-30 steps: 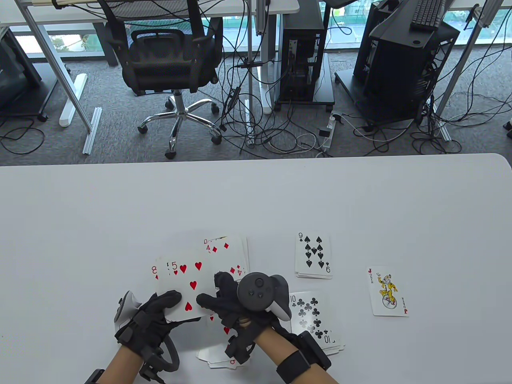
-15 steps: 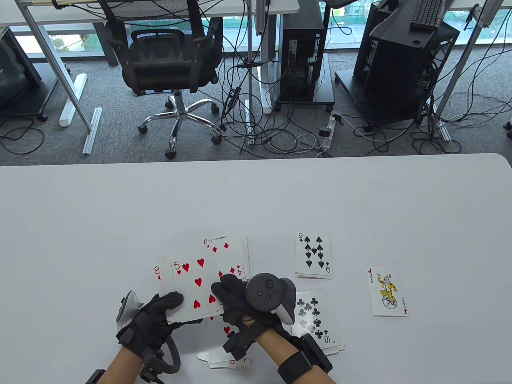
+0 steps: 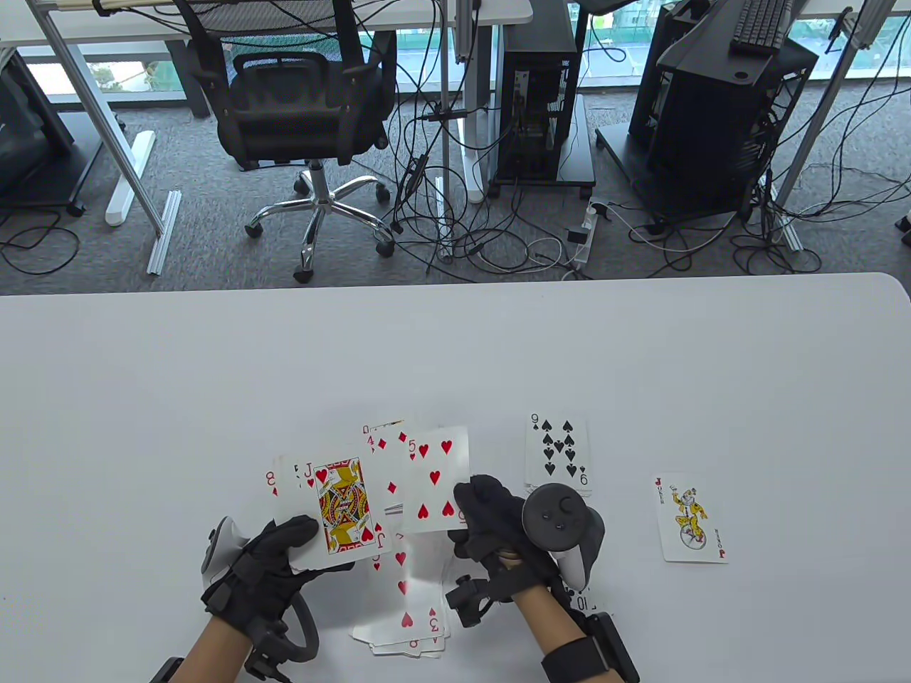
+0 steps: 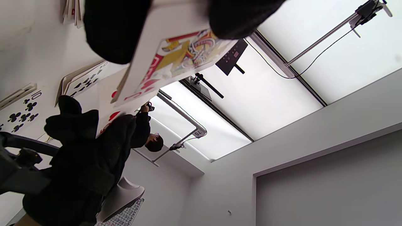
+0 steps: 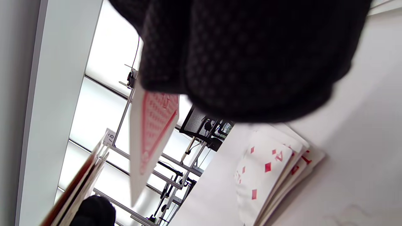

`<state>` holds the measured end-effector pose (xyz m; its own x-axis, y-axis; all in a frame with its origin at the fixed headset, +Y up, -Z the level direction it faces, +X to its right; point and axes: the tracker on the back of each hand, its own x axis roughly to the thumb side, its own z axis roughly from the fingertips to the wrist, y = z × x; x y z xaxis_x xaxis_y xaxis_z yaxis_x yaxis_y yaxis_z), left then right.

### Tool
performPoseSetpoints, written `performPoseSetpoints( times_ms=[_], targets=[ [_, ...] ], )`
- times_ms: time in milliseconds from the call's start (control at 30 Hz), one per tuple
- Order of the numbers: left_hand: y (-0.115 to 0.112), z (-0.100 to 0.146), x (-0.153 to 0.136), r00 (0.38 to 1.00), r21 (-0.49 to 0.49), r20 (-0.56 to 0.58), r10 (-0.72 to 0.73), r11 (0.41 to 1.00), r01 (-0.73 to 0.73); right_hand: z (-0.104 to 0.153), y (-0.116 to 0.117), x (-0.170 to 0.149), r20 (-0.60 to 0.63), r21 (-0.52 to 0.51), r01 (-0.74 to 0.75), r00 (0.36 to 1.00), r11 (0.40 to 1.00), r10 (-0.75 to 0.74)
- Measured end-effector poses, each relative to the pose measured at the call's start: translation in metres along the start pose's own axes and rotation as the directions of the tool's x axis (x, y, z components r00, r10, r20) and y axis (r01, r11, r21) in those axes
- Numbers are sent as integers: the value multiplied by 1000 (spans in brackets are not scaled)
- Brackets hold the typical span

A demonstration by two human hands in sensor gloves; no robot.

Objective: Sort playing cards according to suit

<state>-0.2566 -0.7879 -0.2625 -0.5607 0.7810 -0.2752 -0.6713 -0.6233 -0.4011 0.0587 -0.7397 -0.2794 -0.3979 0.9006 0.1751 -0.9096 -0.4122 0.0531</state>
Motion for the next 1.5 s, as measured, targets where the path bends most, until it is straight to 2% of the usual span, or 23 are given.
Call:
performPoseSetpoints(
  times_ms=[100,200,300,600,767,833,867,967,1033,1133,1233,1500],
  targets=[
    [1,0,-2,1000,8,-11,-2,1000,2,12,14,-5,-49,186,-54,997,981,64],
    [2,1,-3,1000,12,-17,0,1000,0,22,32,-5,-52,286,-191,975,939,215],
    [2,1,-3,1000,16,-17,-2,1000,2,28,49,-3,-3,367,-387,909,846,417],
    [3,2,-5,999,17,-32,-1,1000,2,41,71,8,153,424,-669,717,610,680],
    [4,2,-4,1000,13,-31,-5,1000,5,43,76,10,190,452,-714,663,535,724],
    [4,2,-4,1000,11,-30,-5,1000,5,42,74,11,186,430,-707,678,562,711],
    [4,2,-5,999,9,-32,-4,1000,5,41,71,13,183,413,-688,704,596,686],
    [2,2,-6,999,-3,-40,-5,1000,5,39,61,20,177,301,-591,805,748,566],
    [-1,1,-8,999,-14,-50,-12,1000,11,36,52,26,184,243,-443,895,863,407],
    [-4,1,-11,998,-27,-62,-16,1000,14,37,44,28,142,216,-183,978,959,155],
    [-8,0,-16,996,-43,-83,-26,999,23,38,42,25,146,170,-58,989,984,33],
    [-20,-1,-28,990,-94,-137,-47,995,34,43,51,25,201,174,-140,974,975,103]
  ],
)
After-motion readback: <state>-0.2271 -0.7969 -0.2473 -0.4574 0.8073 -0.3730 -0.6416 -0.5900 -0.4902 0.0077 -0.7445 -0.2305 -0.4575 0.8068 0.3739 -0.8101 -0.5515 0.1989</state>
